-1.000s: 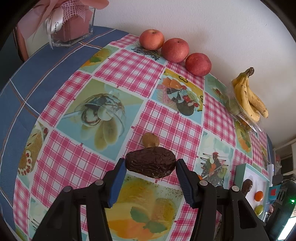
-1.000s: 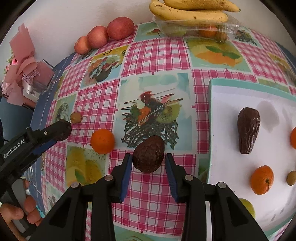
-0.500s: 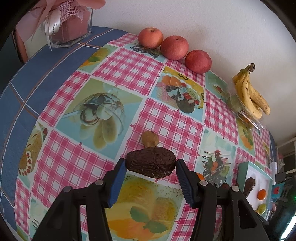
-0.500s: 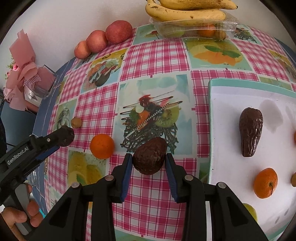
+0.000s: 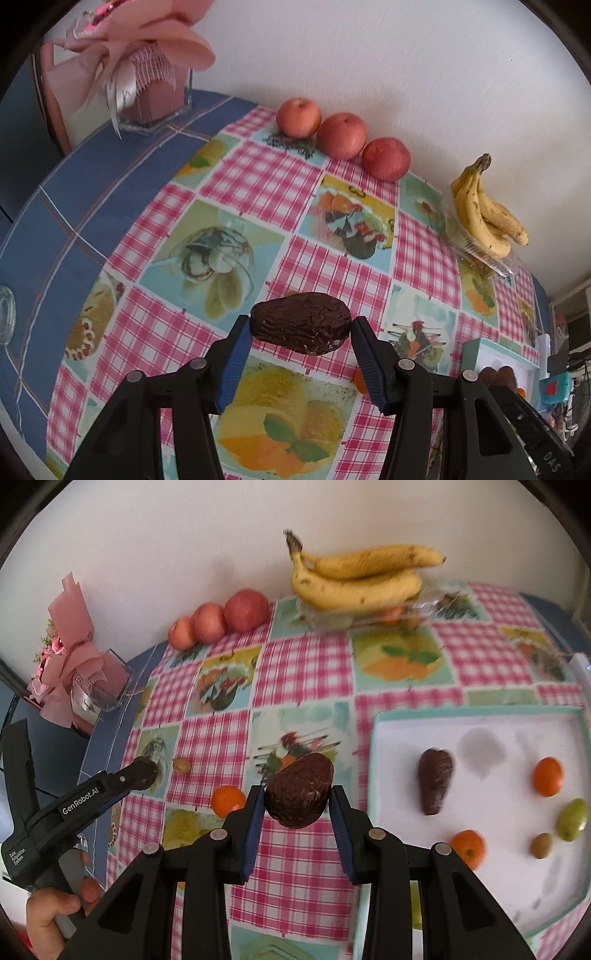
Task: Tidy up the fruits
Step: 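Carry the avocado and dark round fruit over the white tray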
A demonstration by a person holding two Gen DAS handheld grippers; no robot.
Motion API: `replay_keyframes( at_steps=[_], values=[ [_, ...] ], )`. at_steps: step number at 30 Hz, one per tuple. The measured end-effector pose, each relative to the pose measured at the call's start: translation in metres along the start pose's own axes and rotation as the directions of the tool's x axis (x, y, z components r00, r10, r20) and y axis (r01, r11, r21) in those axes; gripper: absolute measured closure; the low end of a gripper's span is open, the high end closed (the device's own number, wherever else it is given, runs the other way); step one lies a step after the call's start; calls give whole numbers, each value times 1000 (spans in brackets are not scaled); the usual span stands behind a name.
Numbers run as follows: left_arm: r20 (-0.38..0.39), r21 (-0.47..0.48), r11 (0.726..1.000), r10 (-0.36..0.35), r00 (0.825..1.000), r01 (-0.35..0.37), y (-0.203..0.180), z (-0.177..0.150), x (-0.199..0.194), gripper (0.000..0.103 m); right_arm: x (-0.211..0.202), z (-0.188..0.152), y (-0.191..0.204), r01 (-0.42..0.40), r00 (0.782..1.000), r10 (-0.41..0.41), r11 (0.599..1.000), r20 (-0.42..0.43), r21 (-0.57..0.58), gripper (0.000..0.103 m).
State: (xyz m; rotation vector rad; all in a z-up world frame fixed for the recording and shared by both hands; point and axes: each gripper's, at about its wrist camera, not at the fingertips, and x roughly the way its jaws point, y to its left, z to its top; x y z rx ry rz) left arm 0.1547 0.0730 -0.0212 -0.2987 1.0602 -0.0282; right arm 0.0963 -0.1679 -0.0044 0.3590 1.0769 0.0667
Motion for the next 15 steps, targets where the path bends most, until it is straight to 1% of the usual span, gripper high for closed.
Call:
replay_keyframes(
  at_steps=[4,8,11,15],
  values=[
    [22,5,1000,9,1000,-9,-4,1,-8,45,-16,2,-10,30,999,-30,1000,28,5,66],
    [41,2,1000,12,999,-12,-6,2,-15,45,-28,2,-29,104,993,-105,994,52,16,66],
    [46,2,1000,11,999,-11,-8,1,-17,45,-35,6,-47,132,989,-136,990,63,53,66],
    [47,14,1000,4,999,-4,-15,-1,-19,45,-47,9,-77,209,973,-217,973,77,101,66]
  ],
)
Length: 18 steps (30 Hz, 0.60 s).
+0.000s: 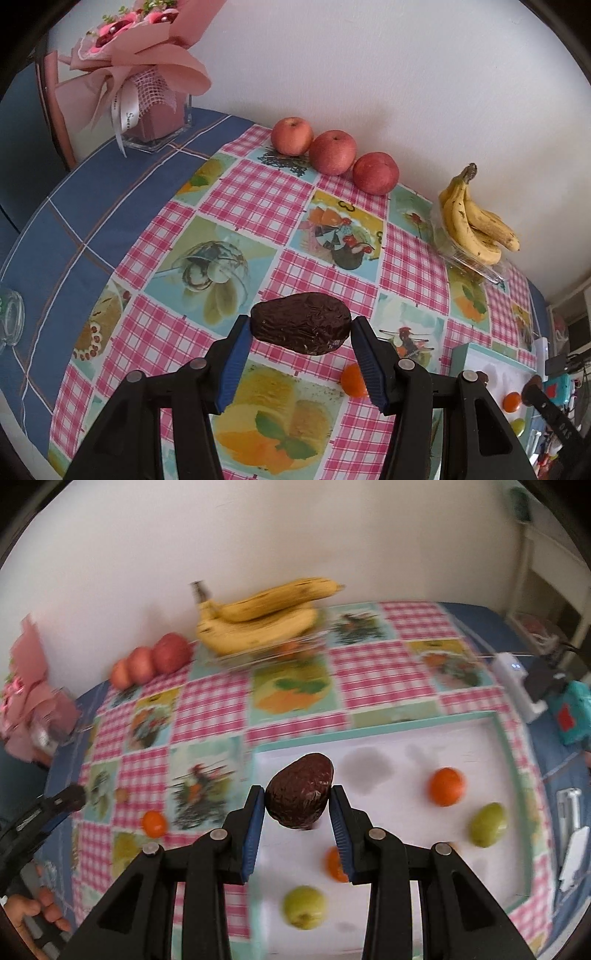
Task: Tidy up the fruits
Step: 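Carry the avocado and dark round fruit over the white tray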
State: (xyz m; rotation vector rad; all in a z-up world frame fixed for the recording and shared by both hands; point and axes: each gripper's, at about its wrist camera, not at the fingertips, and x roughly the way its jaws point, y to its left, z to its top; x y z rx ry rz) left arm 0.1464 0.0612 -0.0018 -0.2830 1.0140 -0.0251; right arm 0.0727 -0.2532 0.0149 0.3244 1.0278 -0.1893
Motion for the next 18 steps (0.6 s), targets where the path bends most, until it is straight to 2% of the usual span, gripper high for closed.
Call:
replay_keyframes(
  at_steps=[8,13,18],
  values=[
    [-6,35,999,-37,999,37,-24,-5,-2,45,-12,6,-68,115,993,-118,985,15,127,66],
    [-15,102,994,-40,999,41,-52,-14,-1,45,-24,3,-104,169,984,-178,965,29,203,66],
    [-35,171,980,-95,995,99,-87,-25,-2,45,-39,1,-127,195,975,-215,947,54,253,66]
  ],
)
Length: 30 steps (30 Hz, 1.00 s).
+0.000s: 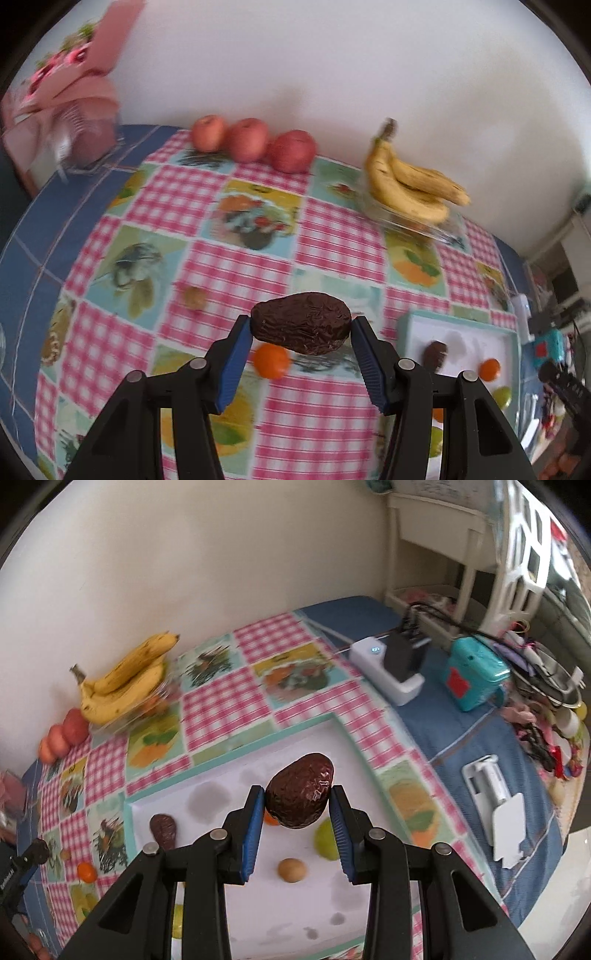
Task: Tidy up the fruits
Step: 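Carry the avocado and dark round fruit over the white tray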
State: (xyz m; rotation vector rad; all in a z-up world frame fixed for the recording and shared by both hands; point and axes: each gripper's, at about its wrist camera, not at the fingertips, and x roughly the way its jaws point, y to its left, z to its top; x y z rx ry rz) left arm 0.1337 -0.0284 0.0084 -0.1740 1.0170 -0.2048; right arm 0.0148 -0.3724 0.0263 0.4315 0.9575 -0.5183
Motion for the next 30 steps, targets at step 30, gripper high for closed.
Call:
replay_keyframes(
  at_steps=[30],
  values=[
    [-191,309,936,-113,975,169,-147,-69,43,45,21,6,-33,-37,998,38,999,-56,17,66]
  ],
)
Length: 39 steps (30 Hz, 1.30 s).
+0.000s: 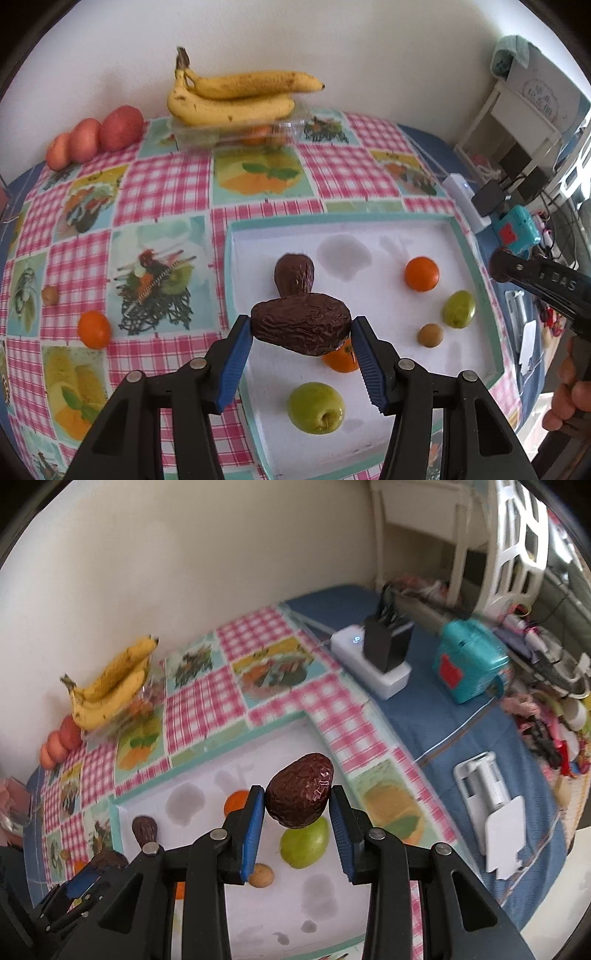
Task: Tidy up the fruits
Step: 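Carry the avocado and dark round fruit over the white tray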
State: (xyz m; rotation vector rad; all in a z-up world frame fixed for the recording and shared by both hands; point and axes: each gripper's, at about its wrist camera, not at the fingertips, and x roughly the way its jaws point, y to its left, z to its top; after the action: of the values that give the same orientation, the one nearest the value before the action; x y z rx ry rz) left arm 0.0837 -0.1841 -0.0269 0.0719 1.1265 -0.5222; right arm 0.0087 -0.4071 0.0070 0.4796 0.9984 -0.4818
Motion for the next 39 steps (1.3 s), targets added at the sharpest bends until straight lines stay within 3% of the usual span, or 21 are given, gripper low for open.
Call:
replay_keyframes(
  at_steps=[20,39],
  values=[
    [-80,-9,999,34,996,-35,5,-5,41,45,75,-4,-3,29,997,-28,999,-74,21,66],
    [-100,-32,999,17,995,-20,10,-7,45,44,84,-3,-3,59,995,-59,998,-77,-6,66]
  ],
)
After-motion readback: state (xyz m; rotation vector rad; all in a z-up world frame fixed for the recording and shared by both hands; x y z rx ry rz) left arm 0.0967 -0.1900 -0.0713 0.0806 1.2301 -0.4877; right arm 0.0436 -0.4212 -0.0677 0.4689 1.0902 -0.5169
